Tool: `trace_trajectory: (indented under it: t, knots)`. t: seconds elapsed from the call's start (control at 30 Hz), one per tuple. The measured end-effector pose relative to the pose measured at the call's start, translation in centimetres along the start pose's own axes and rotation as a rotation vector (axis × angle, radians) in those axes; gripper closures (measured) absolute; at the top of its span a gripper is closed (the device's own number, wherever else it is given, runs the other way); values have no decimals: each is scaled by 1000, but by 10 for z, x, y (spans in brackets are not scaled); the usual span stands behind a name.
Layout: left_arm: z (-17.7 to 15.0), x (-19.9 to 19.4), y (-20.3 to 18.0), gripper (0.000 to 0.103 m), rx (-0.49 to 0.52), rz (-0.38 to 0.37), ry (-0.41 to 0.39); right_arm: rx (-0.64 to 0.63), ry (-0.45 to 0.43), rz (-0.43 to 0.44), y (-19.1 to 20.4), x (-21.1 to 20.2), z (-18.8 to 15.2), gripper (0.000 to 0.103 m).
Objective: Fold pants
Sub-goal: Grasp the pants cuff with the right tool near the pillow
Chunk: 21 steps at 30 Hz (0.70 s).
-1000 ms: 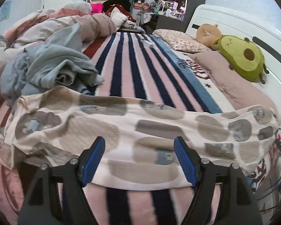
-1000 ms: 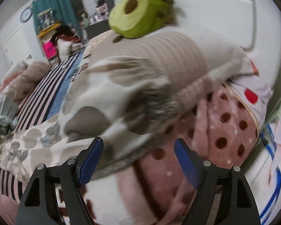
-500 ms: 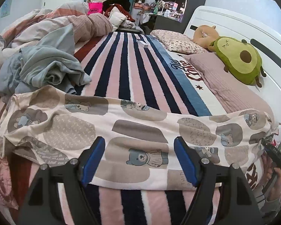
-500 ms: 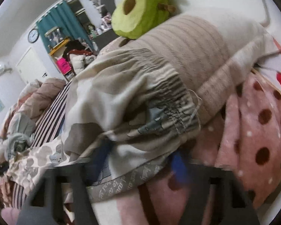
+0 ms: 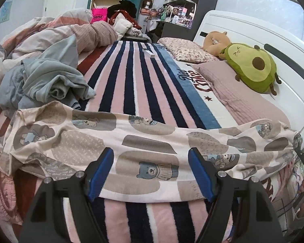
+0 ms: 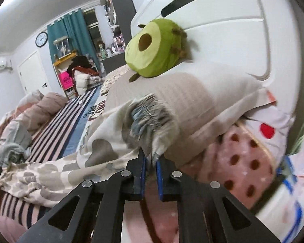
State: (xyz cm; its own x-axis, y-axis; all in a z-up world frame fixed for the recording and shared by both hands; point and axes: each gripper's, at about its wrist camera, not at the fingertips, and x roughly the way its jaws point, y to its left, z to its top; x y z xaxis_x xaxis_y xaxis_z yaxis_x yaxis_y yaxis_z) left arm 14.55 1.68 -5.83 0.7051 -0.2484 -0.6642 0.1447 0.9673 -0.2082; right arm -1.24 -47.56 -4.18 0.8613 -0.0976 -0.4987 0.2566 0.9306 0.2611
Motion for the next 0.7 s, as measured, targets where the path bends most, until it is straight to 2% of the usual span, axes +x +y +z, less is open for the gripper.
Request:
trace_trajectory:
  t: [0.03, 0.07, 0.1, 0.13, 0.17, 0.2, 0.23, 0.3, 0.37, 0.4, 0.43, 0.57, 0.7]
  knots:
    - [-1, -2, 0, 31, -1, -5, -3, 17, 7, 0, -5, -7, 3, 101]
    - [-1, -3, 0, 31, -2, -10, -6, 15, 3, -34, -9, -14, 4, 101]
    - [-1, -3, 1, 31, -2, -16, -7, -4, -16, -87, -11, -22, 6, 103]
    - [-2, -4, 2, 31, -4, -23, -7, -39, -66, -196, -17, -36, 8, 103]
    - [-2, -4, 2, 31, -5, -29, -5, -28, -84, -217, -27, -45, 10, 103]
    - [-3, -3, 0, 31, -5, -32, -4, 20, -74, -185, -39, -52, 13, 103]
    - [-4, -3, -2, 31, -4, -35, -2, 88, -27, -122, -55, -55, 15, 103]
    - [-4, -1, -5, 31, -3, -39, 1, 101, 32, -99, -63, -54, 14, 102]
    - [-5, -1, -9, 31, -2, -51, 3, 75, 91, -83, -63, -48, 5, 78]
    - [-5, -1, -12, 31, 0, -57, 4, 84, 119, -37, -62, -42, -1, 53]
    - [-5, 0, -15, 31, 5, -62, 7, 91, 134, -4, -59, -37, -7, 49]
    - [-4, 2, -25, 31, 28, -64, 17, 66, 195, 89, -42, -10, -23, 47]
    - [-3, 3, -29, 31, 35, -64, 19, 35, 236, 164, -26, 25, -28, 37]
